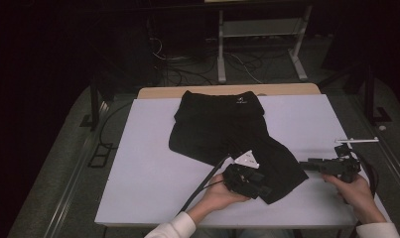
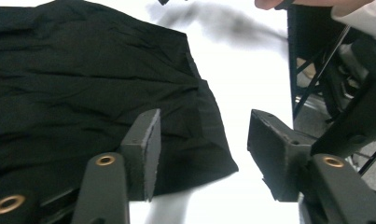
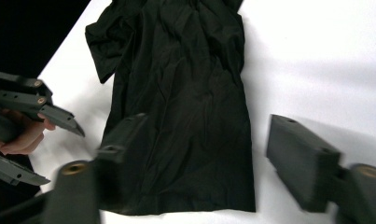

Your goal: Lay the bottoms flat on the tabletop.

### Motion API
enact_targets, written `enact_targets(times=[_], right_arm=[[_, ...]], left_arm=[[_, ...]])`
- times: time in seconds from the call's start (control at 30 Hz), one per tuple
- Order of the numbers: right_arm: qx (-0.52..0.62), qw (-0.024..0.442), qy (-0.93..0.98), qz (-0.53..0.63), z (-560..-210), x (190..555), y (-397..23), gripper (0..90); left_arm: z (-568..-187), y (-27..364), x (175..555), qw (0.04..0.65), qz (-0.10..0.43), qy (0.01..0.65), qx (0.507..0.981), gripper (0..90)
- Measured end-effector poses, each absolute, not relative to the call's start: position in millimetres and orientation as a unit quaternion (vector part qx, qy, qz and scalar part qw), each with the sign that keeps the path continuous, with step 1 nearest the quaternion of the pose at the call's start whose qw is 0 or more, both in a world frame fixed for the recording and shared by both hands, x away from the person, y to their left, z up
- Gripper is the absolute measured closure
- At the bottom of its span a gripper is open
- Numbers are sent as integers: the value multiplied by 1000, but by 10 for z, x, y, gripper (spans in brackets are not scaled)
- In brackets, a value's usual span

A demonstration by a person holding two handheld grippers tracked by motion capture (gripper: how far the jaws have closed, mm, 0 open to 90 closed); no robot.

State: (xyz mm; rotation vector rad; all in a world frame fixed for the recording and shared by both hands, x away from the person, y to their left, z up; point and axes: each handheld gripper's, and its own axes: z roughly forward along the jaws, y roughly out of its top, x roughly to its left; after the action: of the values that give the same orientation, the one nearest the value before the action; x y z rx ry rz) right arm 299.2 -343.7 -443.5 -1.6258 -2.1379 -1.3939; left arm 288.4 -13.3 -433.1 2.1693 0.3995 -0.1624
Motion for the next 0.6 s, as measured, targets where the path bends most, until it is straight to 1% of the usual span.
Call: enact_targets(times=[0.03, 0.07, 0.13, 0.17, 0.37, 0.47, 0.5, 0.53, 0.57, 0.6], right_arm=[[-536, 58, -705, -460, -4435, 2992, -3437, 238], [-531, 57, -709, -460, -4442, 2974, -3418, 178], [-530, 58, -711, -459, -4444, 2968, -3412, 164], [-522, 60, -716, -459, -4451, 2951, -3398, 136], [-519, 59, -719, -459, -4464, 2941, -3388, 126], [-524, 59, -718, -455, -4472, 2943, -3392, 127], [-525, 59, -717, -455, -4473, 2942, -3394, 127], [-528, 58, -715, -454, -4479, 2945, -3401, 128], [-528, 58, -715, -454, -4479, 2945, -3401, 128], [-531, 60, -715, -451, -4483, 2945, -3403, 133]], left_arm=[[-4343, -158, 2885, 446, -63, 159, 878, 436], [-4385, -230, 2894, 441, -56, 155, 882, 422], [-4413, -273, 2900, 437, -58, 153, 884, 422], [-4436, -306, 2902, 435, -58, 151, 886, 422], [-4550, -428, 2896, 398, -46, 127, 907, 442], [-4570, -437, 2886, 387, -39, 117, 914, 537], [-4563, -440, 2876, 382, -28, 114, 917, 537], [-4561, -450, 2853, 376, -3, 111, 920, 636], [-4561, -450, 2853, 376, -3, 111, 920, 672], [-4554, -464, 2835, 371, 14, 111, 922, 729]])
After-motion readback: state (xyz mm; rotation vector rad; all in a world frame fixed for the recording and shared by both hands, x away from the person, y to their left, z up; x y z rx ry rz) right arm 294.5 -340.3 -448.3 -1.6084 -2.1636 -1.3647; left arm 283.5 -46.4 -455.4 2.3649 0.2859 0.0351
